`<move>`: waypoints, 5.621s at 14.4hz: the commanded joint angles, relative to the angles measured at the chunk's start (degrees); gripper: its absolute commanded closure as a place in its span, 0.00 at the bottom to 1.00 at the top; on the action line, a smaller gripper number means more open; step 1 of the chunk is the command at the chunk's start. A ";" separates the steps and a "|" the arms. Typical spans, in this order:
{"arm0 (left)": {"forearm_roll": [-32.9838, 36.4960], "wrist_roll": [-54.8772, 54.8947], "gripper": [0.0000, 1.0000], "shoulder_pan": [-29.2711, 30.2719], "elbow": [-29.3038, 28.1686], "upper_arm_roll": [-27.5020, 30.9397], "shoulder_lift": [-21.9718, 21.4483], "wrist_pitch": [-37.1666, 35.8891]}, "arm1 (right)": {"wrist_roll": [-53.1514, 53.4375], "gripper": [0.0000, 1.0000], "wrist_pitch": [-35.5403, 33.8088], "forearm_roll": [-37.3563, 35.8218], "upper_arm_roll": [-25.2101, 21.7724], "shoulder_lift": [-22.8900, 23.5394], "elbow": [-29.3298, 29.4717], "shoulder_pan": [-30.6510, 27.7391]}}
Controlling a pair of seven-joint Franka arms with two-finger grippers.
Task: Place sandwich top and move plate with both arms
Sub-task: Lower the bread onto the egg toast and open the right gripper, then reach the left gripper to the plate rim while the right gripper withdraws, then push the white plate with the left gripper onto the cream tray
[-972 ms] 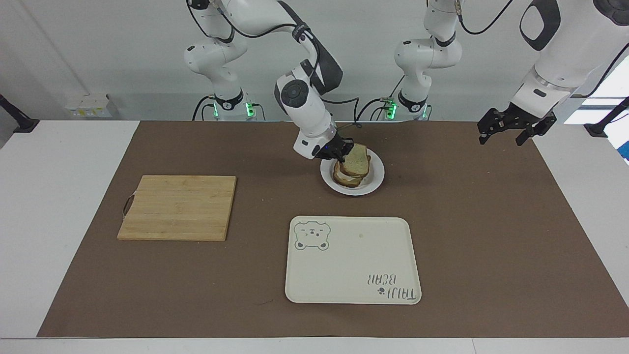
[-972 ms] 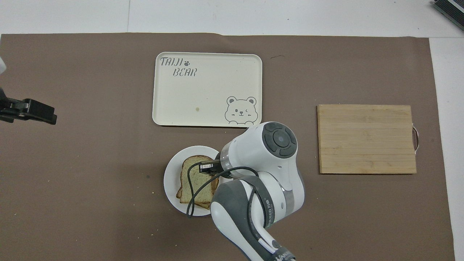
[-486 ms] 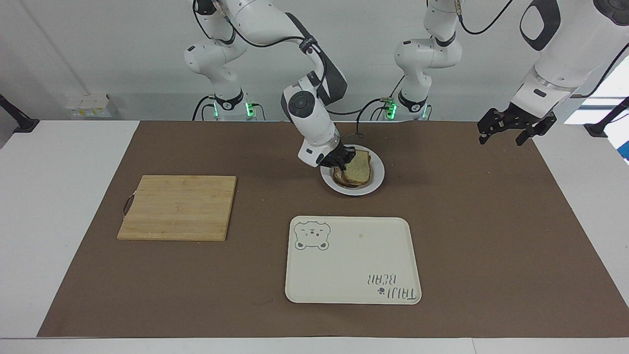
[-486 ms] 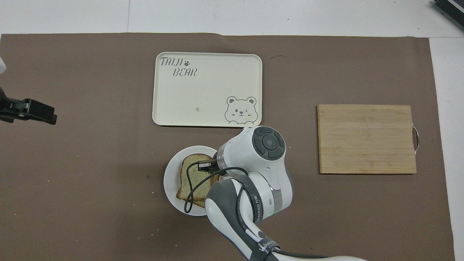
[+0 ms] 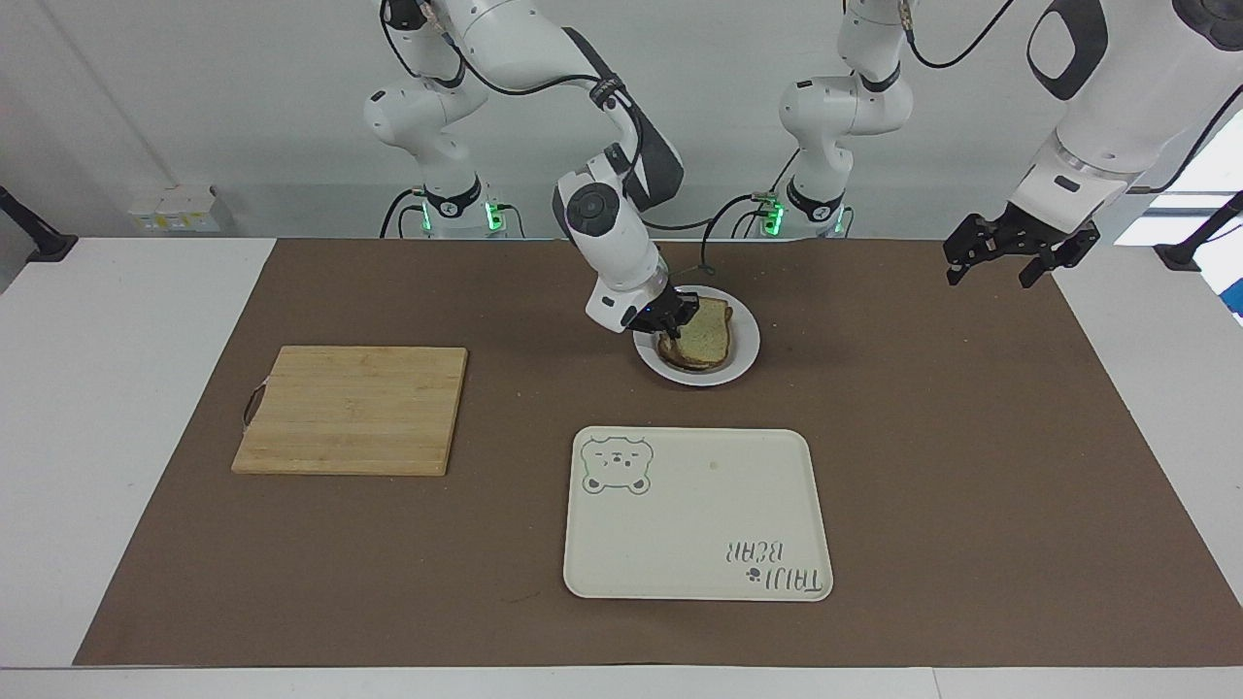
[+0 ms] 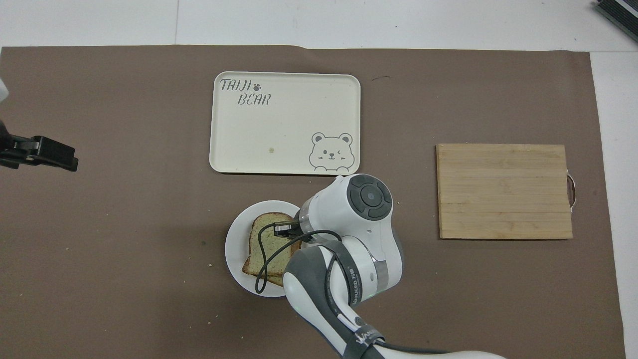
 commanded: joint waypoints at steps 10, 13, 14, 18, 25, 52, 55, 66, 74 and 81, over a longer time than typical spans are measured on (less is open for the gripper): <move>-4.39 0.01 0.00 0.39 -4.04 -0.18 -1.57 3.66 | -1.80 0.00 0.00 -18.42 -0.50 -4.65 1.28 -10.74; -11.39 3.24 0.00 1.34 -8.87 -0.09 -1.66 8.48 | -1.62 0.00 -2.80 -20.47 -0.59 -7.02 2.07 -14.78; -13.25 4.56 0.00 1.53 -11.06 -0.17 -1.66 10.33 | -1.62 0.00 -4.55 -20.73 -0.59 -7.64 2.68 -16.10; -24.23 11.68 0.00 1.00 -22.74 -0.18 -1.66 19.02 | -1.71 0.00 -13.95 -27.58 -0.50 -9.40 7.06 -19.54; -42.42 26.90 0.00 -0.58 -41.91 -0.18 -1.57 29.33 | -2.32 0.00 -20.82 -27.85 -0.59 -16.51 8.13 -25.60; -64.33 35.52 1.00 -1.83 -51.09 -0.18 -0.35 25.06 | -10.06 0.00 -42.46 -31.72 -1.47 -21.44 22.55 -36.77; -66.69 35.43 1.00 0.82 -47.22 -0.18 1.41 19.59 | -9.97 0.00 -43.24 -31.72 -1.47 -21.62 22.46 -36.77; -68.81 31.83 1.00 0.39 -18.67 -1.14 19.50 21.50 | -17.27 0.00 -45.53 -31.64 -2.17 -21.89 22.09 -39.05; -68.37 30.95 1.00 0.12 -8.01 -3.86 30.76 33.00 | -17.18 0.00 -44.65 -31.72 -2.17 -22.23 21.76 -38.88; -67.68 27.08 0.00 0.03 -7.57 -5.80 31.04 37.78 | -16.83 0.00 -44.65 -31.72 -2.17 -22.59 21.23 -38.88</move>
